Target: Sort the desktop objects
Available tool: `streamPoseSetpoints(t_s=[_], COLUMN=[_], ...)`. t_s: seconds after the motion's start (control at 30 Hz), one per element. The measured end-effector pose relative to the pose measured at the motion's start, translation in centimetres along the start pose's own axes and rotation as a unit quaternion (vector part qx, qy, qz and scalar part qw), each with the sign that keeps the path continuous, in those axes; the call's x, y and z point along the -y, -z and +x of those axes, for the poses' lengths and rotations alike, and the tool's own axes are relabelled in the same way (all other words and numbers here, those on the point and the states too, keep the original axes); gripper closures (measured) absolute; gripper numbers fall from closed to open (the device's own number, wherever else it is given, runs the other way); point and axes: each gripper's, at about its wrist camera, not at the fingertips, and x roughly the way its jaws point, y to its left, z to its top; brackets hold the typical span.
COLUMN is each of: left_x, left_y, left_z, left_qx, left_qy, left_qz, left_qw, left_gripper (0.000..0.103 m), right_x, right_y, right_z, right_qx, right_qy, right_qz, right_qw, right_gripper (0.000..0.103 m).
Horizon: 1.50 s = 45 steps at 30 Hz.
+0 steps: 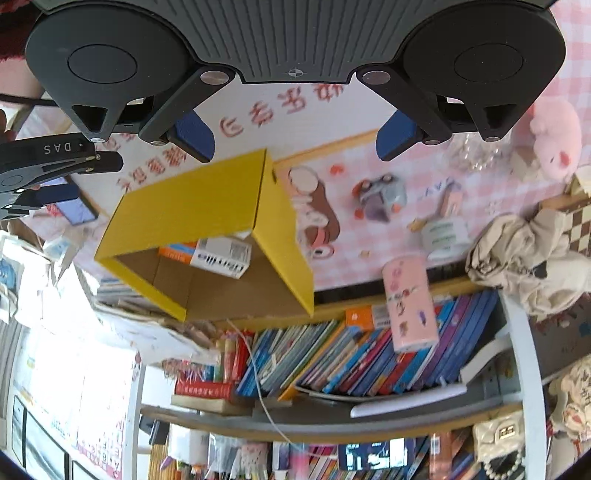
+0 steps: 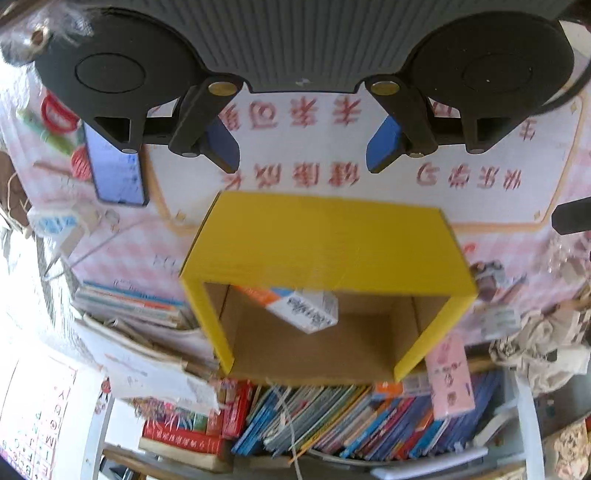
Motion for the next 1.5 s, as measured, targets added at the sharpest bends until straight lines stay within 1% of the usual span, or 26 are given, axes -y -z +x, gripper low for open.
streamPoseSetpoints(t_s=[0.3,0.4,0.53,0.73,1.13,1.5], left_x=[-2.3,-3.0,-3.9,-5.4,-9.0,-11.7], left_y=[1.6,2.1,2.8,4.0,6.8,8.3], left_z=[-0.9,-0.9,-1.3,-2.2,-4.2,-5.6], left_qx=[-0.015,-0.024,-0.035,-0.041,-0.055,-0.054], left_qy=[0.007,0.01,0.013,0.006,-0.019,-0.045], left_qz=[0.005,0.005,0.009,0.007,-0.026,-0.068], left_qw=[0.9998,0.9996,0.9993,0.9991,0.998,0.9952], left_gripper=[0.007,0.007,0.007,0.006,0.006,0.006], right_x=[-3.7,-4.9,-6.3,-8.4,-13.3,-17.1], right_y=[1.4,1.9,2.3,2.9,3.5,3.3], right_z=[0.1,0.4,0.4,0.5,0.8,1.0], right_qx=[-0.021,-0.036,-0.044,-0.052,-0.067,-0.07], right_qy=[-0.013,-0.022,-0.031,-0.041,-0.067,-0.087], right_qz=[-0.008,-0.012,-0.013,-0.013,-0.056,-0.108], right_qw=[1.0,0.999,0.998,0.998,0.994,0.988], right_gripper=[0.025,0.022,0.019,0.018,0.014,0.013])
